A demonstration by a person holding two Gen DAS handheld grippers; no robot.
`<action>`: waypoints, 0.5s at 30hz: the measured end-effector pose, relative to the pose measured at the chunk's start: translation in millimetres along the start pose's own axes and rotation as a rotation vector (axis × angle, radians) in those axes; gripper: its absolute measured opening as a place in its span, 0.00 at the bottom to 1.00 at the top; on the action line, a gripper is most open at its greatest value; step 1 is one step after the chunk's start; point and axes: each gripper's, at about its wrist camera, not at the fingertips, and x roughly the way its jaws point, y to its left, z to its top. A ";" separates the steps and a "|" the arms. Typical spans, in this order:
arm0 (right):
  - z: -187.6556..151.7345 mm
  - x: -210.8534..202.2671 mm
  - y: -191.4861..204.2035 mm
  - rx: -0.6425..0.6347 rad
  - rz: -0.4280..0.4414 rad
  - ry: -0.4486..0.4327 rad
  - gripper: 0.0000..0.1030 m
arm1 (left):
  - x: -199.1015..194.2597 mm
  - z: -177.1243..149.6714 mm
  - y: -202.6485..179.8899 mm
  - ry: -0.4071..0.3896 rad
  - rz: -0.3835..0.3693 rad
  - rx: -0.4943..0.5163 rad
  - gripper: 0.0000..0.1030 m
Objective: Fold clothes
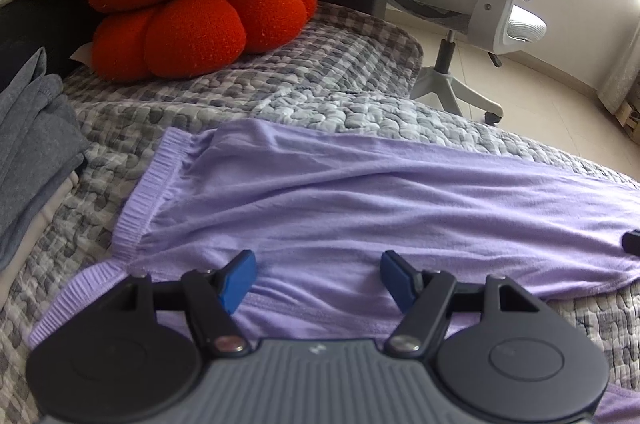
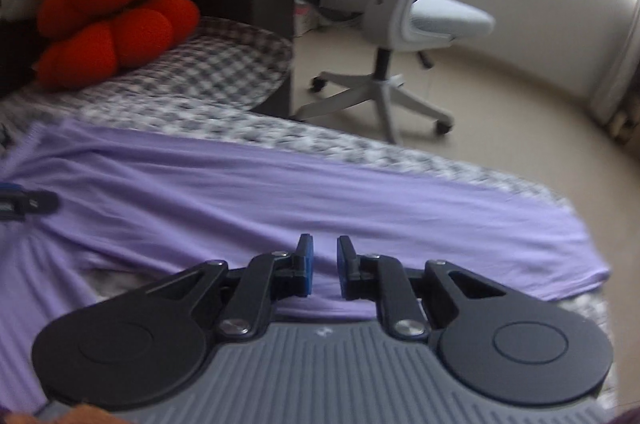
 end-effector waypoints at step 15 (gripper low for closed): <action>2.8 23.8 40.0 -0.030 0.020 0.049 0.24 | 7.7 3.0 5.7 0.009 -0.005 0.000 0.70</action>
